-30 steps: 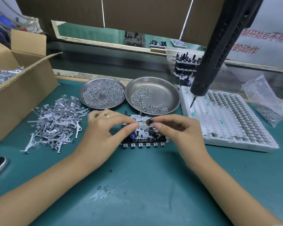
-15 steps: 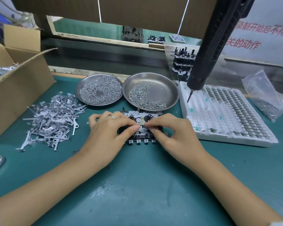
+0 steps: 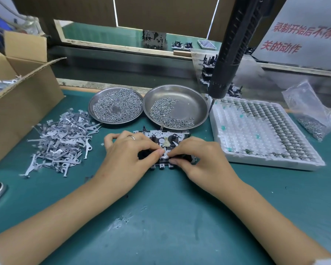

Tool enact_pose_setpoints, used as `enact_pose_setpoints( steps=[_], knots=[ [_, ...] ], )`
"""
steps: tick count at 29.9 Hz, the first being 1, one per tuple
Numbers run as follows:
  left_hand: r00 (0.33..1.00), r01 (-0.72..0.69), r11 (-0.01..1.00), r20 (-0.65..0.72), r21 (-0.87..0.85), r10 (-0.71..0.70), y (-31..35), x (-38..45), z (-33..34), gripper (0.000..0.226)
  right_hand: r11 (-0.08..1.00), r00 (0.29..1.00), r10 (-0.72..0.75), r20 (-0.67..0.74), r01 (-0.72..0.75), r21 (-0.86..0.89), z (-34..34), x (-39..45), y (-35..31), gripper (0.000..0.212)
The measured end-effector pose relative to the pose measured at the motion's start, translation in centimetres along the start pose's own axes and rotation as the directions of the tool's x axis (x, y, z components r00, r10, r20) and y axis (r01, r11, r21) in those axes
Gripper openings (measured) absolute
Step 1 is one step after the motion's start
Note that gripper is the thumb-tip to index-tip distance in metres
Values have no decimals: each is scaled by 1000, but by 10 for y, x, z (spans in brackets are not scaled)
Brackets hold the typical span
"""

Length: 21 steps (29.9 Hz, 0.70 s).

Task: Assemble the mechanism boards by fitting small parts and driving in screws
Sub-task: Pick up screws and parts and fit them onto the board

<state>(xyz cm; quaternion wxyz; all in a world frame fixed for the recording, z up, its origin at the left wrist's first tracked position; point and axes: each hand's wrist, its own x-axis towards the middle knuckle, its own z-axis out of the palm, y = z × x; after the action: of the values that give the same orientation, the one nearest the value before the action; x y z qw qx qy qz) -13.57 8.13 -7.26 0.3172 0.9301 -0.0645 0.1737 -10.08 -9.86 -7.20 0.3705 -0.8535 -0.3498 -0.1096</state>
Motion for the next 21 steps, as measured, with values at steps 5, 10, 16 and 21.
enact_pose_setpoints(
  steps=[5,10,16,21],
  knots=[
    [999,-17,1000,37,-25,18,1,0,-3,12,999,998,26,-56,-27,-32,8,-5,-1,19],
    [998,-20,999,59,-26,21,-1,3,-5,24,998,994,-8,-111,0,-68,12,-6,-5,25],
    [995,-7,998,95,-58,13,-1,7,-5,27,992,985,-16,-171,-5,-122,17,-6,-7,25],
    [989,-8,998,150,-67,18,-1,10,-8,24,994,988,54,-146,-66,-82,17,-5,-10,23]
  ],
)
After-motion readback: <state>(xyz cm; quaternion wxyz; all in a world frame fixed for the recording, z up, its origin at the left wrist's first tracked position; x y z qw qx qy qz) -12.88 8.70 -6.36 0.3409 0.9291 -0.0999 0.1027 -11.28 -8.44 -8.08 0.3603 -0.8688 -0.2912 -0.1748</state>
